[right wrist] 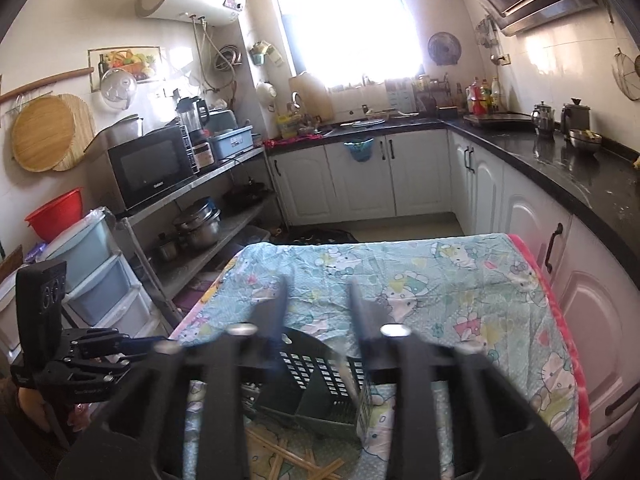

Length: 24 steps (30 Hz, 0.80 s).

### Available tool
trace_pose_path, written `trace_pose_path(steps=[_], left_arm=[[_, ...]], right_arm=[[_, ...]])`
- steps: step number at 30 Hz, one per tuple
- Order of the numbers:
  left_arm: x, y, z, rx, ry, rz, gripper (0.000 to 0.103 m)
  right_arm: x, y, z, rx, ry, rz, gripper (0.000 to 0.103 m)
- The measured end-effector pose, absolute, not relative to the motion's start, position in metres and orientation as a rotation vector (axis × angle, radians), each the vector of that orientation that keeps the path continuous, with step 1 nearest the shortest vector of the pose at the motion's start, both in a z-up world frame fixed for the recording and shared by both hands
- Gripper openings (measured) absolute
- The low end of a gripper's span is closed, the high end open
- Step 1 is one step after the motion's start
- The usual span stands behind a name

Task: Organize utensils
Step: 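Open the left tool over the caddy while the right tool releases its chopstick into it, then move both open tools back down toward the chopstick pile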

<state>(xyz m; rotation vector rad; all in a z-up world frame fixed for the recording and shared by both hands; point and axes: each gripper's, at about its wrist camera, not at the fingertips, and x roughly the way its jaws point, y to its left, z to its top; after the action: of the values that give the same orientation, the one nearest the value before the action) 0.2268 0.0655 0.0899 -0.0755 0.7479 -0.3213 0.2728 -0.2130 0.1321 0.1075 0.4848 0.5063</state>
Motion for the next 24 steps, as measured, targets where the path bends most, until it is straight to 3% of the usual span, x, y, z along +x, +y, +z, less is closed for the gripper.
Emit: trace_pose_path(steps=[3, 8, 13, 24], left_arm=[[0.223, 0.068, 0.093, -0.083, 0.72, -0.295, 0.055], [0.21, 0.074, 0.11, -0.101, 0.629, -0.219, 0.092], [0.198, 0.081, 0.124, -0.104, 0.555, -0.145, 0.093], [0.172, 0.082, 0.114, -0.079, 0.527, -0.077, 0.093]], right_arm=[[0.27, -0.214, 0.132, 0.096, 0.48, 0.501, 0.043], [0.26, -0.217, 0.135, 0.076, 0.446, 0.48, 0.06], [0.245, -0.22, 0.139, 0.054, 0.41, 0.459, 0.071], [0.206, -0.224, 0.137, 0.024, 0.382, 0.466, 0.08]])
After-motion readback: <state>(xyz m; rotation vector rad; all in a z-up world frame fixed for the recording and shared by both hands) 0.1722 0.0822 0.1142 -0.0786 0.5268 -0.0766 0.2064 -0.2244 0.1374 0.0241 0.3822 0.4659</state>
